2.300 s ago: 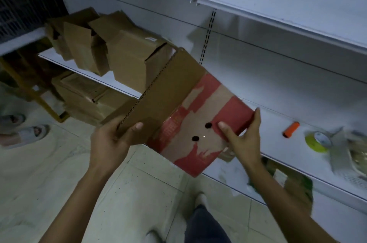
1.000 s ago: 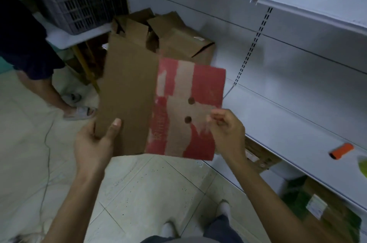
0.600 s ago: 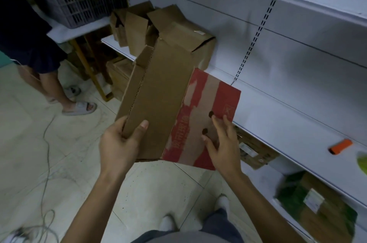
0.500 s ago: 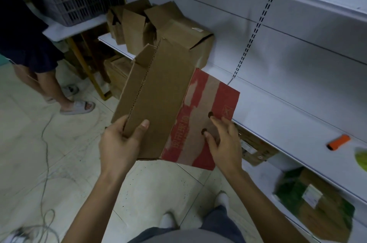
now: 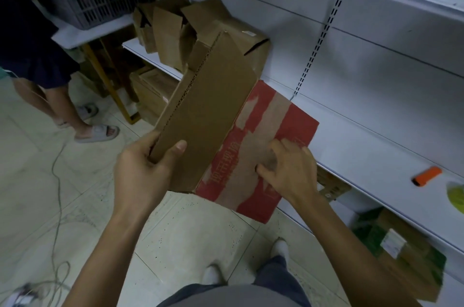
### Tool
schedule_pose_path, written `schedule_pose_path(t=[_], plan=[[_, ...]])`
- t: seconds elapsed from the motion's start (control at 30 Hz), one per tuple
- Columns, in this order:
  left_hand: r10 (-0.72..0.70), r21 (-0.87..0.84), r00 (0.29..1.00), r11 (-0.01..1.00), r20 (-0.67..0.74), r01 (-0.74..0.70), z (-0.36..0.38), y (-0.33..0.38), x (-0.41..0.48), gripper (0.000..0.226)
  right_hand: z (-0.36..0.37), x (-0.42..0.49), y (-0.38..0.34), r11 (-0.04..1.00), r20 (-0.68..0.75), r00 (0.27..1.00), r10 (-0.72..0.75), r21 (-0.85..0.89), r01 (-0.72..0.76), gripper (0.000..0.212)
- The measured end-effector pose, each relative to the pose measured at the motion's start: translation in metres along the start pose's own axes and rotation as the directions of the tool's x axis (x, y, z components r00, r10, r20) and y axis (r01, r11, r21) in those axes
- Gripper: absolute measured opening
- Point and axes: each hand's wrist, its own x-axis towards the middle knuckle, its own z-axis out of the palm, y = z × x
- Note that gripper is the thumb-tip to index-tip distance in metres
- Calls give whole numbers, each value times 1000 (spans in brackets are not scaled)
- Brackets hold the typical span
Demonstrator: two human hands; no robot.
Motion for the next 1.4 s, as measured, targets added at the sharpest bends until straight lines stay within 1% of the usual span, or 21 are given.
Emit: schedule_pose_path(t=[0.07, 0.1, 0.17, 0.2, 0.27, 0.33, 0.37, 0.43, 0.5, 0.57, 0.63, 0.7, 0.73, 0.8, 0.87, 0.9, 0.97, 1.03, 1.1, 1.23, 1.4], plan=[[14, -194, 1000, 981, 3, -14, -10, 12, 13, 5, -11, 7, -2, 996, 12, 1000, 13, 86, -14, 32], [6, -344, 1000, 939, 16, 0, -16, 14, 22, 9, -18, 11, -4, 993, 32, 999, 27, 115, -30, 32], [-22, -590, 996, 804, 87, 70, -25, 6, 40, 35, -31, 21, -8, 989, 94, 993, 74, 124, -86, 33], [-39, -618, 992, 779, 118, 104, -25, -4, 47, 52, -38, 25, -10, 987, 125, 987, 100, 114, -115, 33], [-81, -583, 981, 795, 175, 170, -18, -23, 52, 85, -51, 30, -13, 982, 179, 975, 134, 107, -155, 33], [-118, -612, 966, 754, 231, 238, -11, -42, 51, 106, -61, 31, -15, 982, 227, 964, 139, 96, -165, 32], [-126, -624, 957, 735, 259, 266, -9, -48, 48, 110, -65, 31, -16, 984, 244, 961, 128, 87, -153, 33], [-139, -574, 935, 756, 327, 314, -9, -54, 42, 106, -72, 31, -19, 993, 259, 962, 86, 52, -103, 35], [-137, -404, 890, 854, 434, 329, -8, -52, 33, 96, -76, 32, -21, 1000, 259, 966, 21, -24, -15, 35], [-212, -197, 812, 908, 544, 370, -3, -48, 22, 94, -77, 32, -23, 992, 238, 970, -45, -100, 71, 34], [-336, -38, 717, 892, 611, 450, 5, -46, 9, 95, -75, 32, -23, 978, 180, 976, -126, -144, 153, 35], [-414, 3, 671, 852, 615, 523, 12, -45, -2, 85, -78, 34, -24, 965, 137, 973, -186, -162, 207, 38], [-410, -36, 685, 844, 602, 536, 17, -43, -7, 82, -80, 36, -21, 960, 117, 972, -202, -171, 220, 36], [-373, -169, 783, 843, 498, 510, 32, -39, -15, 75, -85, 39, -14, 957, 56, 973, -223, -175, 229, 31], [-386, -313, 877, 827, 286, 466, 50, -29, -24, 59, -94, 39, -11, 960, 17, 974, -227, -166, 227, 31], [-406, -394, 895, 803, 187, 447, 56, -21, -28, 58, -99, 38, -13, 957, -8, 972, -235, -174, 230, 31], [-468, -530, 883, 738, 44, 418, 63, -10, -32, 51, -105, 32, -19, 953, -96, 961, -260, -184, 240, 29], [-539, -629, 842, 660, -15, 411, 65, -6, -33, 38, -108, 26, -27, 943, -184, 935, -303, -195, 268, 23], [-572, -688, 818, 616, -58, 382, 66, -4, -31, 37, -110, 21, -31, 933, -237, 913, -333, -224, 282, 18], [-579, -713, 796, 633, -177, 302, 62, 8, -25, 70, -112, 16, -37, 937, -294, 901, -319, -237, 255, 19], [-516, -693, 821, 685, -246, 224, 43, 26, -12, 77, -132, 34, -51, 929, -396, 842, -367, -207, 308, 19]])
